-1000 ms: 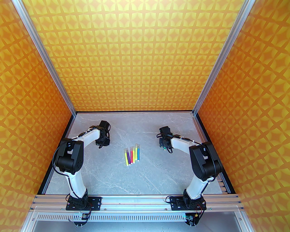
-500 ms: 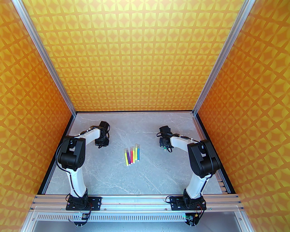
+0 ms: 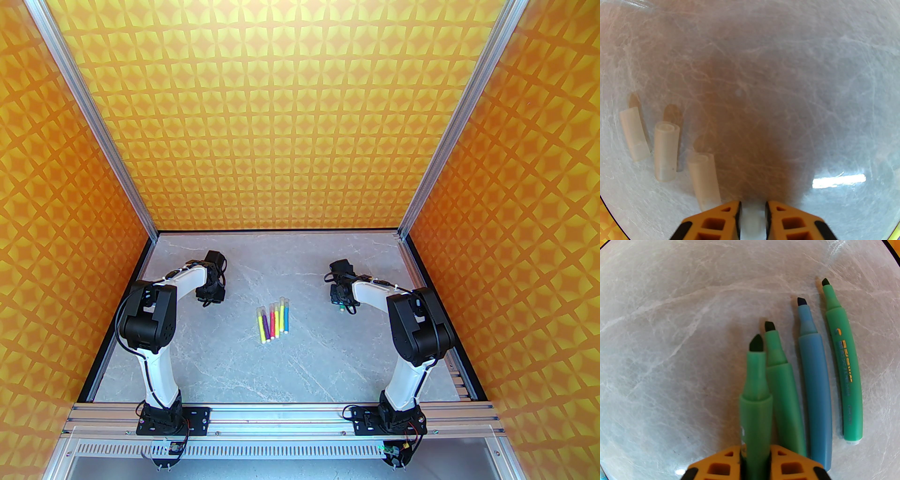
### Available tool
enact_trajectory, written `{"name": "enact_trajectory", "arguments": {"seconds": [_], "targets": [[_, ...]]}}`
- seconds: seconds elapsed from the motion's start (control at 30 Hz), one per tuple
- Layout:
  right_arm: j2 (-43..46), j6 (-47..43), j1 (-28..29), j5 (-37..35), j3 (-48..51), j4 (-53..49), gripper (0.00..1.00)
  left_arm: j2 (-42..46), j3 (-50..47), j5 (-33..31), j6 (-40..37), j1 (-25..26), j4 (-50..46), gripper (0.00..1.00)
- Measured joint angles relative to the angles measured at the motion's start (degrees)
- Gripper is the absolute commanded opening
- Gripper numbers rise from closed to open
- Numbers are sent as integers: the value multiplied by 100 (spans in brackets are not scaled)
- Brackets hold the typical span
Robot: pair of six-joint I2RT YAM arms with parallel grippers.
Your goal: Open the pen caps
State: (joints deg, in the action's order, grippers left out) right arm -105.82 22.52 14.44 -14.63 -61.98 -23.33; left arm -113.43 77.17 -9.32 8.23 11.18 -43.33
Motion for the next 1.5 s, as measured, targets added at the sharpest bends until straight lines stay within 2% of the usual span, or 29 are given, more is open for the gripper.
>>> {"name": "enact_trajectory", "arguments": {"seconds": [0.27,0.5,0.67,0.8,1.03,1.27,1.5], "targets": [[0,-26,0,9,-2,-33,33,0,0,-2,0,-7,0,28],[52,-90,0,50,-15,-151,37,68,0,4,2,-33,-2,33],[529,-291,175,-42,-15,-284,42,448,-26,55,15,-33,13,45],[964,-393,428,-17,-17,-348,44,946,-146,186,48,-33,92,63],[1360,-435,938,369,-37,-638,46,1902,-855,960,4,-33,654,71],[1346,-409,1606,772,-131,-903,48,2677,-1893,1991,4,-31,1757,80],[990,-116,2118,1060,-299,-911,47,3316,-2710,2535,11,-33,2660,84]]}}
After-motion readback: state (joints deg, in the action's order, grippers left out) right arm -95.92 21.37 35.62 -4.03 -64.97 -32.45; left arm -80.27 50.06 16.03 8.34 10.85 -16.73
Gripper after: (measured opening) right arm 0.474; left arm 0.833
